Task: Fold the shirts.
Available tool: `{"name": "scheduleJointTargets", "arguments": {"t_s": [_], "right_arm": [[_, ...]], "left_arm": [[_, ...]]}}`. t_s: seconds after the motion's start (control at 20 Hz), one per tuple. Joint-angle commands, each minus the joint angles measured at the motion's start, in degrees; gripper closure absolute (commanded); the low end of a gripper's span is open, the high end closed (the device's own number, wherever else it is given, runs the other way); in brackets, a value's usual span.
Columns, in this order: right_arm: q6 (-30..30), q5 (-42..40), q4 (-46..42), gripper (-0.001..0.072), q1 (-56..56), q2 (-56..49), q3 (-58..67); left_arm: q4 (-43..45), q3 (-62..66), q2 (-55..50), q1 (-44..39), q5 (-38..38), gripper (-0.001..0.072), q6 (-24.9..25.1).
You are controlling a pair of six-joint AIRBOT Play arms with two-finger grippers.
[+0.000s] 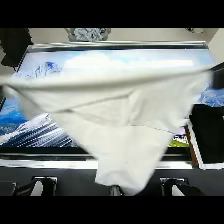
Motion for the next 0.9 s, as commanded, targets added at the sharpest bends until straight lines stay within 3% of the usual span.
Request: {"name": "scheduleJointTargets", "arguments": {"t_s": [0.0, 0.2, 0.35, 0.4, 0.45, 0.5, 0.55, 0.65, 0.75, 0.85], "right_arm": [[-1.9, -8.7, 13.4, 0.0661, 1.6, -13.5, -12.7], [-1.8, -24.8, 19.7, 0.066, 5.8, -25.9, -13.4], [-0.5, -35.0, 24.0, 0.0654, 7.8, -29.5, -13.4], [0.0, -37.1, 24.5, 0.0573, 8.3, -29.8, -13.4], [-0.1, -37.7, 25.0, 0.037, 8.4, -29.7, -13.0], [-0.5, -36.2, 24.9, 0.0132, 7.9, -29.5, -12.0], [-3.2, -32.7, 24.9, 0.0011, 6.8, -28.9, -10.7], [-8.0, -21.3, 22.8, 0.0029, 2.6, -26.6, -8.2], [-8.0, -8.2, 17.9, 0.0047, -2.1, -24.6, -8.1], [-7.9, 3.7, 11.2, 0.005, -4.8, -24.4, -9.8]], "left_arm": [[-0.1, -17.5, -6.1, -6.4, 6.1, 0.0679, 0.1], [-4.0, -14.2, -23.3, -10.7, 19.5, 0.0678, 4.2], [-9.3, -4.9, -36.4, -10.7, 19.5, 0.0677, 9.5], [-9.5, -1.3, -39.8, -10.8, 17.7, 0.0651, 10.3], [-9.5, 2.1, -42.2, -10.8, 15.0, 0.0433, 11.1], [-9.3, 5.9, -43.9, -10.4, 11.0, 0.0064, 11.6], [-7.8, 9.2, -44.7, -9.6, 6.6, -0.0013, 11.7], [-0.2, 14.4, -44.4, -7.7, -2.9, -0.001, 10.7], [9.6, 15.3, -43.1, -6.9, -11.5, -0.0011, 5.5], [15.1, 11.3, -41.6, -7.4, -14.9, -0.0011, 3.4]]}}
